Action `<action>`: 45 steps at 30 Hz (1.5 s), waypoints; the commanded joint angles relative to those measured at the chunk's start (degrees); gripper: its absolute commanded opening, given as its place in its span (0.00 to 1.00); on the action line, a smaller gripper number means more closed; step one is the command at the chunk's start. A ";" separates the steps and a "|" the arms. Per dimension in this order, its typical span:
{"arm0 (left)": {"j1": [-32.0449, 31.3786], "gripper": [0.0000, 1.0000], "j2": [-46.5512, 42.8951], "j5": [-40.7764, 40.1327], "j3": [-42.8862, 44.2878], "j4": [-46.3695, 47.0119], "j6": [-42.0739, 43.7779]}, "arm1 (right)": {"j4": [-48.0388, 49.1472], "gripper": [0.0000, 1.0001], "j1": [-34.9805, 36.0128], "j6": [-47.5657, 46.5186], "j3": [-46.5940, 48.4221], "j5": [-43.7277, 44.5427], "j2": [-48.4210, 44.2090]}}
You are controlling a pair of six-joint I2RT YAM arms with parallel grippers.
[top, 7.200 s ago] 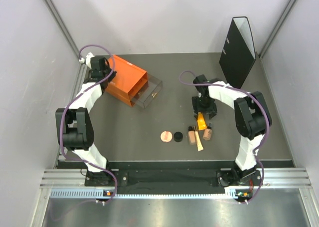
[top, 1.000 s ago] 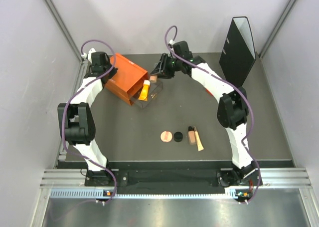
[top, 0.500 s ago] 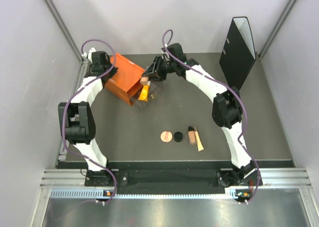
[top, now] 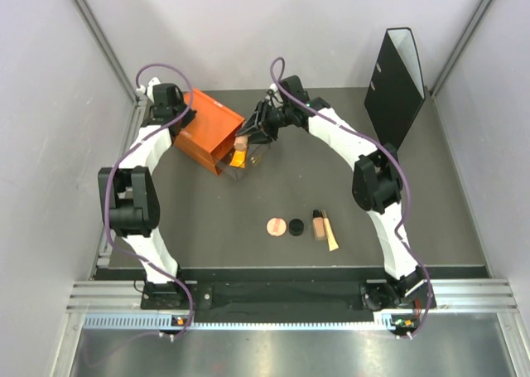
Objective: Organize the makeup
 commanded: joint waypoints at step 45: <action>-0.34 0.00 6.54 0.83 -1.68 -8.10 1.13 | -38.78 0.56 2.67 -46.72 -30.25 38.96 -25.17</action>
